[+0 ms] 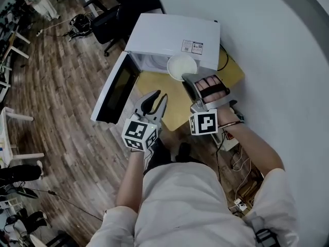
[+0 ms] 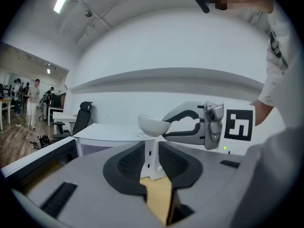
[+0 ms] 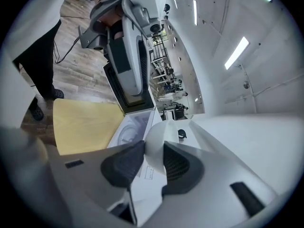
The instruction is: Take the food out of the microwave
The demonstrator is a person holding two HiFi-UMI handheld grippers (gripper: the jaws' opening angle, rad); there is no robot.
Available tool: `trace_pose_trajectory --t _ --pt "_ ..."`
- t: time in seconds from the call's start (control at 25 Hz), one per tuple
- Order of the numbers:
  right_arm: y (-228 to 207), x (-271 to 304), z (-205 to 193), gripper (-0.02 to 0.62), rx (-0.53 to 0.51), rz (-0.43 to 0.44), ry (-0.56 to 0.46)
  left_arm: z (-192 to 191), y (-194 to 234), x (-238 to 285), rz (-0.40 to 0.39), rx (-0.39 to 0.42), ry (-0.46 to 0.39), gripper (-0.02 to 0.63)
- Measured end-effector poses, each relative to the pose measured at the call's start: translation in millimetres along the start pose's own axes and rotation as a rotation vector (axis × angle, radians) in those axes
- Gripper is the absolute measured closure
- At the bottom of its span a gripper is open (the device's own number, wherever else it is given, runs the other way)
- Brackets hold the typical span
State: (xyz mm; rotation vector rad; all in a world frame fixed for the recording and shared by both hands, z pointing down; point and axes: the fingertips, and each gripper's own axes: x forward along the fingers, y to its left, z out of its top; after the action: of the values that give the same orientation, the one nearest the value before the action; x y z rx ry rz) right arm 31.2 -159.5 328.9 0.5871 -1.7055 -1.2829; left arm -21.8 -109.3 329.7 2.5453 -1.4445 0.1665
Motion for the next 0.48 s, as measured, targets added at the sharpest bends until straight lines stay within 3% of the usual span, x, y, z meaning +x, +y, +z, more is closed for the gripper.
trace_pose_trajectory --t 0.48 --pt "-12 -44 4 0.479 0.009 -0.023 -0.023 11 -40 -21 0.025 0.021 -0.022 0.555"
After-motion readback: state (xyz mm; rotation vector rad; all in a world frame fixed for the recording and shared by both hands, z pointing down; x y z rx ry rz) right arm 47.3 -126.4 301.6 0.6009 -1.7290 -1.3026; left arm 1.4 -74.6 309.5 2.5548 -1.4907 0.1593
